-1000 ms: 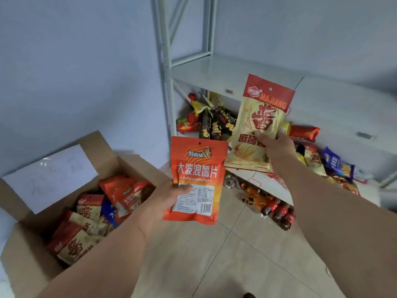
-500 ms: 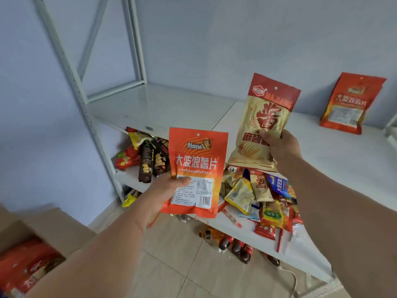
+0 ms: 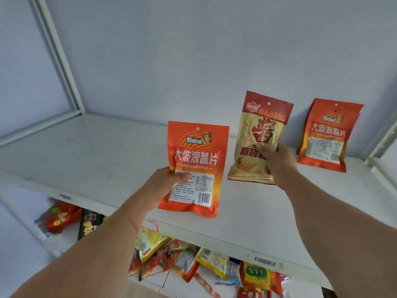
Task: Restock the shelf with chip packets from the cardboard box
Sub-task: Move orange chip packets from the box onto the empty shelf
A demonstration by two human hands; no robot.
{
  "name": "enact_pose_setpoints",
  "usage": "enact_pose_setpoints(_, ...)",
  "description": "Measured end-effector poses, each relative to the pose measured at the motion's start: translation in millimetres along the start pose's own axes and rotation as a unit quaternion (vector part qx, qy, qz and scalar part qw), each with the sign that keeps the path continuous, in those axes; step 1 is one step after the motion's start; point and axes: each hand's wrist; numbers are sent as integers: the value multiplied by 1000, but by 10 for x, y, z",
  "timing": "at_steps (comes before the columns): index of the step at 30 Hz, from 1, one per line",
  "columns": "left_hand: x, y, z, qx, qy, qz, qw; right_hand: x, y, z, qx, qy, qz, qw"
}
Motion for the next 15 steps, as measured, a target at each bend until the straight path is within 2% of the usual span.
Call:
enact_pose_setpoints(7, -1021, 322, -186, 15, -36, 13, 999, -929, 214, 101, 12, 30, -13, 999)
enact_pose_setpoints(15, -1686, 406, -430, 45, -16, 38, 998, -1740, 512, 177, 18, 37, -26, 999)
Point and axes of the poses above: each hand's wrist, its own x-axis away from the middle knuckle, its own z-axis out of the back of the hand, y = z × x, and after that the axes turned 4 degrees about z, right-handed
